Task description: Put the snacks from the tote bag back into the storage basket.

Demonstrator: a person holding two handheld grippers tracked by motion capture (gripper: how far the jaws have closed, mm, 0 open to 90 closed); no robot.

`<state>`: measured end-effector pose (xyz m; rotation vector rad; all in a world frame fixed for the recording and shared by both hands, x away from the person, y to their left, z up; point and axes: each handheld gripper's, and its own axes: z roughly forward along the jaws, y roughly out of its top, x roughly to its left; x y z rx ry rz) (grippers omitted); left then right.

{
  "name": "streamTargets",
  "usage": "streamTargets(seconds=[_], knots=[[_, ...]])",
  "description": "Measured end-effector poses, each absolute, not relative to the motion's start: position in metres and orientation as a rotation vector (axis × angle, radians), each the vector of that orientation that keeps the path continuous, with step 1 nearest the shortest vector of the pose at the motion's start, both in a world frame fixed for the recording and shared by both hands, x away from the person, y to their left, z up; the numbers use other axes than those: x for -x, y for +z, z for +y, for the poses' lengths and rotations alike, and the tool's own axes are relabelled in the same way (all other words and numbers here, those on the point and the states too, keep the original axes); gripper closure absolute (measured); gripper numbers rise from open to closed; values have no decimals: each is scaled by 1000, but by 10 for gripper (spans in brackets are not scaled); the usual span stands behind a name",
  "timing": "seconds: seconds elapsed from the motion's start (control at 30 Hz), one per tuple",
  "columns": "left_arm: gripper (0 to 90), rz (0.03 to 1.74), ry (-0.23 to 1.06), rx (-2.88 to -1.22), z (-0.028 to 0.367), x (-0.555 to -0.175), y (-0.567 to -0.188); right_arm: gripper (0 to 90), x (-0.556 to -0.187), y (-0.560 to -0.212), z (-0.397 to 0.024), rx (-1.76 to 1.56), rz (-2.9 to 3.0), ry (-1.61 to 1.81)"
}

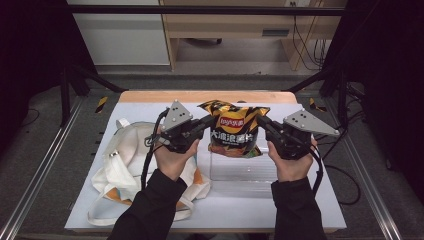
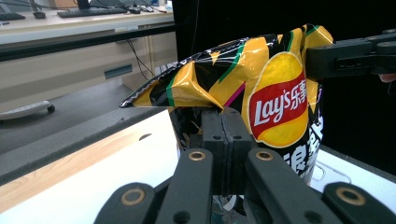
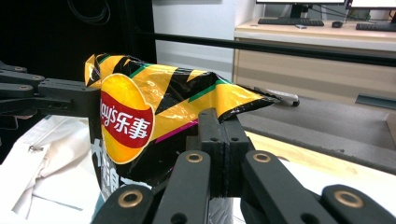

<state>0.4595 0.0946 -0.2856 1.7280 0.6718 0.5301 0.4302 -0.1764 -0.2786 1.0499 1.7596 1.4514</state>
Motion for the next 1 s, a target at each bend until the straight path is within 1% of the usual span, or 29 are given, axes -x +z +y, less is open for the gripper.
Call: streamTargets(seconds=[0.33, 1.0], knots=[[897, 680, 511, -1766, 86, -465, -303, 900, -434, -297, -184, -1092, 1769, 1436], [898, 719, 479, -1821, 76, -478, -333, 900, -451, -323, -186, -1160, 1813, 1365]])
